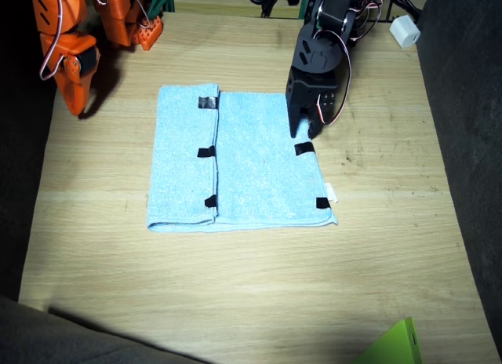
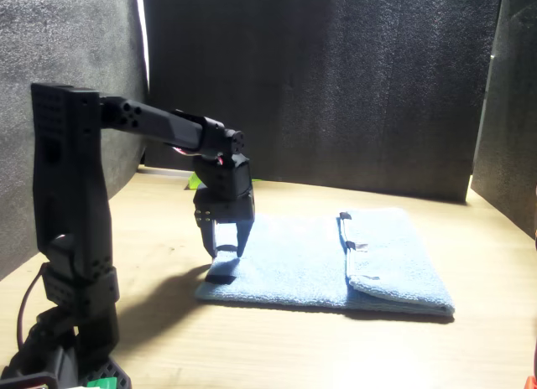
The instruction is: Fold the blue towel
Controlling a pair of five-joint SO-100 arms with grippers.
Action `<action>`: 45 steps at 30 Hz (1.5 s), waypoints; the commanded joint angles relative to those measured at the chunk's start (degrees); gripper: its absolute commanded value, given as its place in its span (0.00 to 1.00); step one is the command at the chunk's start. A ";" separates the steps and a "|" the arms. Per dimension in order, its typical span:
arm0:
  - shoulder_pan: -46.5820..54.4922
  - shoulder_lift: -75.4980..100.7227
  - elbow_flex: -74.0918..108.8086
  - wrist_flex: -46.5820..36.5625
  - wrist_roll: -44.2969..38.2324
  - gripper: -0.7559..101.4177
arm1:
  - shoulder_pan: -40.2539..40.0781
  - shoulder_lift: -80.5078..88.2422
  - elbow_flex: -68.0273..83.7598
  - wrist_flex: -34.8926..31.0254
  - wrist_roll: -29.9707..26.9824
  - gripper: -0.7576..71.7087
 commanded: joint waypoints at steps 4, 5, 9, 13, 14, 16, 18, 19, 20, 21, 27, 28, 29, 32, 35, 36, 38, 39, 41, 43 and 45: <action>0.26 -2.11 -3.96 1.85 -0.88 0.07 | -0.79 2.46 -0.70 1.23 0.26 0.01; 0.26 -2.11 -3.96 1.85 -0.88 0.03 | -0.97 2.64 -0.62 1.32 0.09 0.01; 0.26 -1.49 -3.43 2.02 -0.97 0.00 | -0.79 2.81 -0.53 1.32 -0.26 0.01; 1.41 -0.09 -2.72 2.02 -0.44 0.00 | -0.18 2.64 -0.53 1.14 0.00 0.01; 1.85 0.44 -2.37 2.11 -0.44 0.07 | -0.09 2.46 -0.53 1.05 0.00 0.01; 2.55 1.76 -1.41 2.11 -0.26 0.20 | -0.09 1.85 -0.88 0.97 0.18 0.01; 2.90 3.25 0.00 2.02 -0.18 0.26 | -0.09 1.14 -1.23 0.88 0.18 0.01; 2.99 4.04 1.05 1.67 -0.18 0.27 | -0.09 0.97 -1.32 0.79 0.26 0.01; 3.08 4.66 2.02 1.58 -0.09 0.28 | 0.00 0.88 -1.32 0.79 0.26 0.01; 3.08 5.19 2.90 1.32 0.09 0.28 | 0.09 0.88 -1.32 0.79 0.35 0.01; 2.72 6.33 6.59 -0.44 0.44 0.28 | 0.09 0.79 -1.41 0.79 0.62 0.01; 2.64 6.86 7.12 -0.44 0.62 0.28 | 0.09 0.97 -1.41 0.88 0.70 0.01; 2.64 7.38 7.56 -0.44 0.62 0.27 | -0.09 1.14 -1.41 0.88 0.70 0.01; 2.46 8.17 8.53 -0.53 0.26 0.25 | -0.70 2.55 -0.79 1.05 0.35 0.01; 2.46 7.91 8.88 -0.79 -0.35 0.16 | -1.58 3.69 -0.53 1.14 -0.09 0.01; 2.55 7.73 8.79 -0.79 -0.35 0.13 | -1.85 4.22 -0.44 1.23 -0.26 0.01; 2.55 7.91 8.79 -0.79 -0.35 0.06 | -2.29 5.27 -0.18 1.41 -0.62 0.01; 2.55 7.91 8.79 -0.88 -0.18 0.01 | -2.55 5.80 0.00 1.41 -0.79 0.01; 2.55 7.82 8.79 -0.88 0.18 0.00 | -2.90 6.68 0.18 1.58 -0.97 0.01; 2.55 8.00 8.79 -1.23 0.44 0.00 | -2.90 7.38 0.44 1.76 -1.14 0.01; 2.46 7.82 8.61 -1.49 0.79 0.00 | -2.81 7.73 0.70 1.67 -1.14 0.01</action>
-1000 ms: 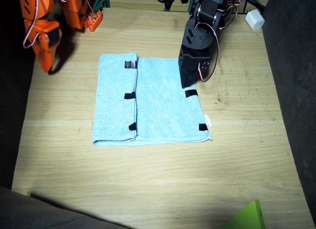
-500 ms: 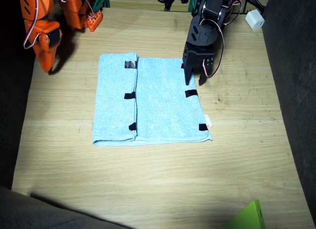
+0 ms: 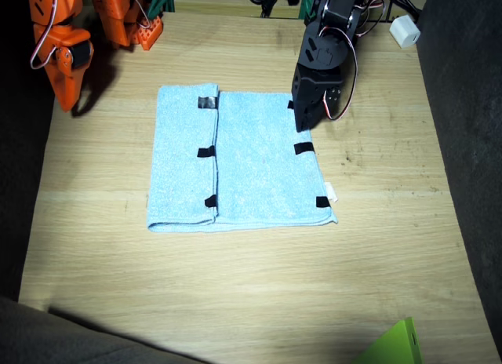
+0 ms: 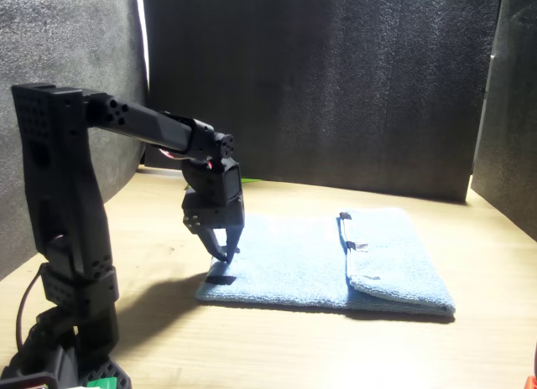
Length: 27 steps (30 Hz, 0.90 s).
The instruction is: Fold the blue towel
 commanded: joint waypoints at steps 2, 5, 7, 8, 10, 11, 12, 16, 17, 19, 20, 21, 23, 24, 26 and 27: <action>0.44 2.72 0.26 -0.26 1.05 0.00 | 0.70 2.29 0.79 0.44 -0.09 0.01; -0.44 4.75 1.32 -0.09 1.23 0.00 | 1.14 2.46 0.79 0.53 0.09 0.01; -0.79 6.77 2.64 -0.53 2.81 0.00 | 1.41 2.37 0.88 0.44 0.18 0.01; -0.88 7.73 3.16 -0.70 2.99 0.00 | 1.49 2.29 0.88 0.35 0.26 0.01; -0.97 9.40 4.57 -1.49 3.08 0.00 | 1.76 2.11 0.88 0.26 0.35 0.01; -0.97 10.28 5.71 -2.72 3.08 0.00 | 1.85 1.93 0.88 0.09 0.44 0.01; -0.97 11.34 7.12 -4.22 3.08 0.00 | 1.93 1.85 0.88 0.00 0.53 0.01; -1.49 16.00 12.92 -10.37 3.25 0.01 | 2.02 1.67 0.88 -0.09 0.62 0.01; -1.05 16.35 13.80 -11.95 3.25 0.01 | 2.02 1.67 0.88 -0.09 0.62 0.01; 0.44 17.23 14.77 -13.71 3.16 0.01 | 2.02 1.67 0.88 -0.09 0.62 0.01; 1.14 17.84 15.21 -14.59 3.60 0.01 | 2.02 1.58 0.88 -0.09 0.62 0.01; 2.02 18.46 15.73 -15.38 4.13 0.01 | 2.02 1.58 0.88 -0.09 0.70 0.01; 3.78 20.39 17.58 -17.67 3.87 0.07 | 2.11 1.49 0.88 -0.09 0.70 0.01; 4.31 21.36 18.63 -18.28 2.81 0.15 | 2.11 1.41 0.88 -0.09 0.70 0.01; 4.66 21.18 18.72 -17.58 1.93 0.20 | 2.20 1.32 0.88 -0.09 0.70 0.01; 4.48 19.60 17.23 -14.94 1.76 0.22 | 2.20 1.14 0.79 -0.09 0.70 0.01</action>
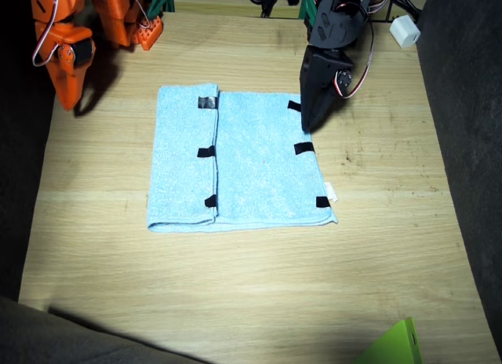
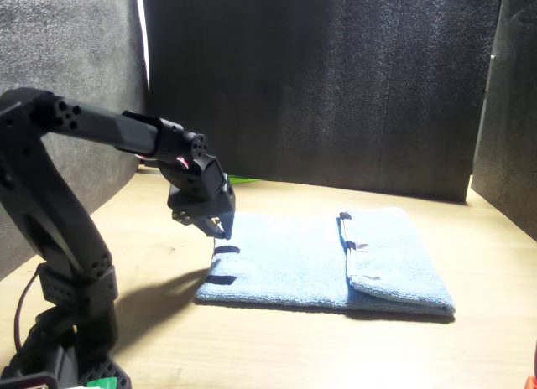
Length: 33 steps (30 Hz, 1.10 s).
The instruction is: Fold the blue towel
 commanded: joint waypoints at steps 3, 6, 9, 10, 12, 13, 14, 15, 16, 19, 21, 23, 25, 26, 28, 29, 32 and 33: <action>0.09 -7.12 -9.67 15.38 -0.62 0.26 | 0.53 -0.26 -0.18 -0.09 0.62 0.01; 0.35 -17.84 -22.15 29.27 0.70 0.28 | 1.05 -0.79 -0.44 -0.26 0.97 0.01; 0.53 -21.45 -25.31 31.38 1.58 0.28 | 1.49 -0.79 -0.44 -0.26 1.14 0.01; 0.35 -21.09 -24.96 30.67 1.76 0.29 | 1.49 -0.79 -0.44 -0.26 1.14 0.01; -0.18 -20.92 -24.96 30.23 2.02 0.31 | 1.41 -0.88 -0.44 -0.26 1.14 0.01; -0.44 -20.92 -25.31 30.15 2.20 0.32 | 1.41 -0.88 -0.44 -0.26 1.14 0.01; -0.62 -20.92 -25.84 30.15 2.46 0.32 | 1.41 -0.97 -0.44 -0.26 1.14 0.01; -0.62 -21.01 -26.54 30.15 2.72 0.32 | 1.41 -1.23 -0.53 -0.35 1.14 0.01; -0.62 -21.09 -27.42 30.41 3.08 0.32 | 1.41 -1.58 -0.79 -0.35 1.14 0.01; -0.09 -20.83 -30.23 31.20 3.87 0.31 | 1.23 -3.25 -1.58 -0.44 1.14 0.01; 0.09 -21.18 -32.43 31.90 4.04 0.32 | 1.23 -4.04 -1.93 -0.44 1.14 0.01; -0.09 -22.41 -34.19 32.08 4.04 0.32 | 1.14 -4.13 -2.02 -0.44 1.23 0.01; -0.35 -24.61 -36.04 32.08 3.87 0.31 | 1.14 -4.13 -2.02 -0.44 1.23 0.01; -0.44 -25.93 -36.83 32.08 3.87 0.31 | 1.05 -4.13 -2.02 -0.35 1.23 0.01; -0.88 -29.62 -39.02 32.78 3.60 0.31 | 1.05 -3.96 -2.02 -0.26 1.23 0.01; -1.05 -31.99 -40.52 33.49 3.69 0.30 | 1.05 -3.78 -1.85 -0.26 1.23 0.01; -1.14 -39.20 -46.58 37.97 3.43 0.28 | 1.05 -2.81 -1.41 -0.09 1.05 0.01; -1.14 -40.43 -47.55 38.67 3.52 0.27 | 1.05 -2.72 -1.32 0.00 1.05 0.01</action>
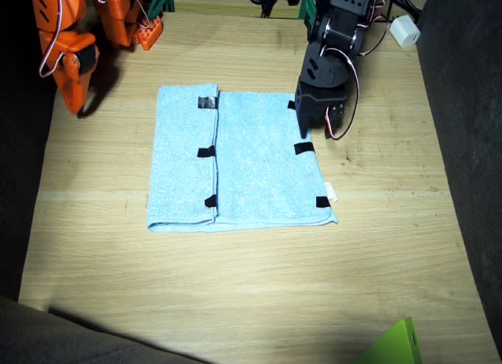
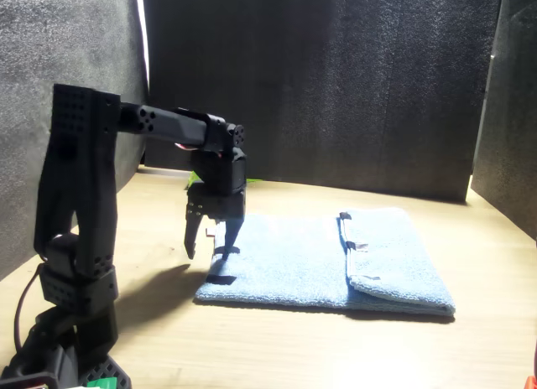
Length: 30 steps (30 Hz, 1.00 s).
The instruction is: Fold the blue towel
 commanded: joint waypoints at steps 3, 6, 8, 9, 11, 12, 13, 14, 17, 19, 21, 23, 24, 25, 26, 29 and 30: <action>0.00 -2.46 -3.96 2.46 1.05 0.23 | 0.09 1.93 -0.70 0.70 0.79 0.01; -0.44 -2.29 -5.01 2.11 2.02 0.13 | 0.00 2.55 -0.44 0.70 0.79 0.01; -1.05 -2.55 -5.63 1.58 2.37 0.10 | 0.00 2.72 -0.35 0.70 0.79 0.01; -1.32 -2.46 -5.63 0.97 2.64 0.08 | 0.00 2.99 -0.18 0.79 0.79 0.01; -2.11 -2.37 -5.71 0.35 3.69 0.00 | 0.00 4.04 0.26 0.88 0.70 0.01; -2.46 -2.37 -5.71 0.35 3.69 0.00 | 0.00 4.57 0.62 0.88 0.62 0.01; -2.72 -2.37 -5.71 0.35 3.69 0.00 | -0.09 4.92 0.79 0.88 0.62 0.01; -2.90 -2.29 -5.63 0.35 3.60 0.00 | -0.18 5.10 0.88 0.88 0.62 0.01; -3.16 0.26 -3.34 -1.49 3.43 0.00 | -0.18 5.01 0.88 0.79 0.62 0.01; -3.16 1.23 -2.99 -1.49 3.25 0.00 | -0.18 4.92 0.88 0.79 0.53 0.01; -3.16 2.11 -2.55 -1.49 3.25 0.00 | -0.09 4.92 0.88 0.79 0.53 0.01; -2.90 2.90 -1.93 -1.76 3.25 0.00 | -0.09 4.83 0.88 0.79 0.53 0.01; -2.64 3.34 -1.58 -1.93 3.16 0.00 | -0.09 4.75 0.88 0.79 0.53 0.01; -2.37 3.60 -1.41 -2.02 2.99 0.00 | -0.09 4.57 0.88 0.79 0.53 0.01; -2.02 3.96 -1.05 -2.37 2.72 0.00 | -0.09 4.48 0.79 0.70 0.53 0.01; -0.70 5.63 0.53 -3.52 1.93 0.00 | -0.09 3.43 0.35 0.62 0.70 0.01; -0.35 6.59 1.23 -3.87 1.93 0.00 | -0.09 2.90 0.18 0.53 0.79 0.01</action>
